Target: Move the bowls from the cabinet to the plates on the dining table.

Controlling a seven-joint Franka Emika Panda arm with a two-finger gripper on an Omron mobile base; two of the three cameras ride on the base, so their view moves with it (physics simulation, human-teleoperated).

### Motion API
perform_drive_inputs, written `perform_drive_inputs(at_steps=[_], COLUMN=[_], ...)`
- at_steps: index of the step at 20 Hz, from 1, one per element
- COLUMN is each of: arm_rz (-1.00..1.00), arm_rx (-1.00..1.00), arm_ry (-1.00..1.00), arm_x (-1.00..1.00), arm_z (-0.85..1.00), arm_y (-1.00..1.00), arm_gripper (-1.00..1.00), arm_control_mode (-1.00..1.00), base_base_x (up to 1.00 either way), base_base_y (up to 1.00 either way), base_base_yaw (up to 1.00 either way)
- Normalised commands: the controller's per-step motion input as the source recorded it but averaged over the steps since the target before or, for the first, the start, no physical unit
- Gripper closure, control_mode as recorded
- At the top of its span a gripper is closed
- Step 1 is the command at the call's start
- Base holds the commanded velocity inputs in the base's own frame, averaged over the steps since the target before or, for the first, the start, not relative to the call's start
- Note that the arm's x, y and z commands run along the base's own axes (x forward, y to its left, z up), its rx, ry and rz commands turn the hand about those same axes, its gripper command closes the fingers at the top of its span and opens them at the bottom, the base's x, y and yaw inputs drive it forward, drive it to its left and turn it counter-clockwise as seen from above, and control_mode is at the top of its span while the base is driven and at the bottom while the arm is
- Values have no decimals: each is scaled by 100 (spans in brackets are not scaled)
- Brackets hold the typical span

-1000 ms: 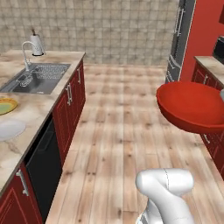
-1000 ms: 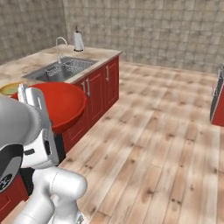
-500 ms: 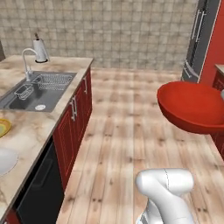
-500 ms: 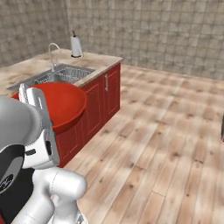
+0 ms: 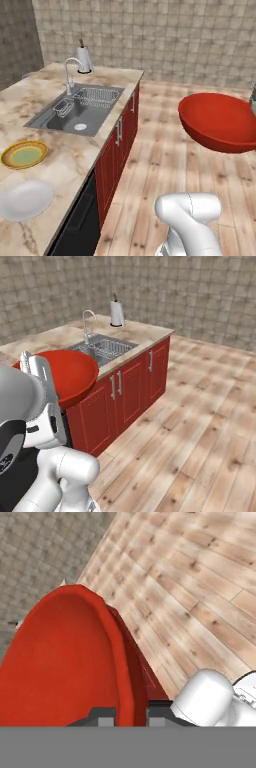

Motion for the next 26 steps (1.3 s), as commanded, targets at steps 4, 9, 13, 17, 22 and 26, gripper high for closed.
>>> perform_drive_inputs(at_steps=[4,9,13,17,22,26], arm_rz=[0,0,0,0,0,0], arm_rx=[0,0,0,0,0,0], arm_ry=[0,0,0,0,0,0], arm_x=[0,0,0,0,0,0], arm_z=[0,0,0,0,0,0], arm_y=[0,0,0,0,0,0], arm_gripper=[100,100,100,100,100,100], arm_control_mode=[100,100,100,100,100,100], base_base_x=[9,1,4,0,0,18], base_base_y=[59,50,41,10,0,-6], base_base_yaw=[35,34,39,53,57,54])
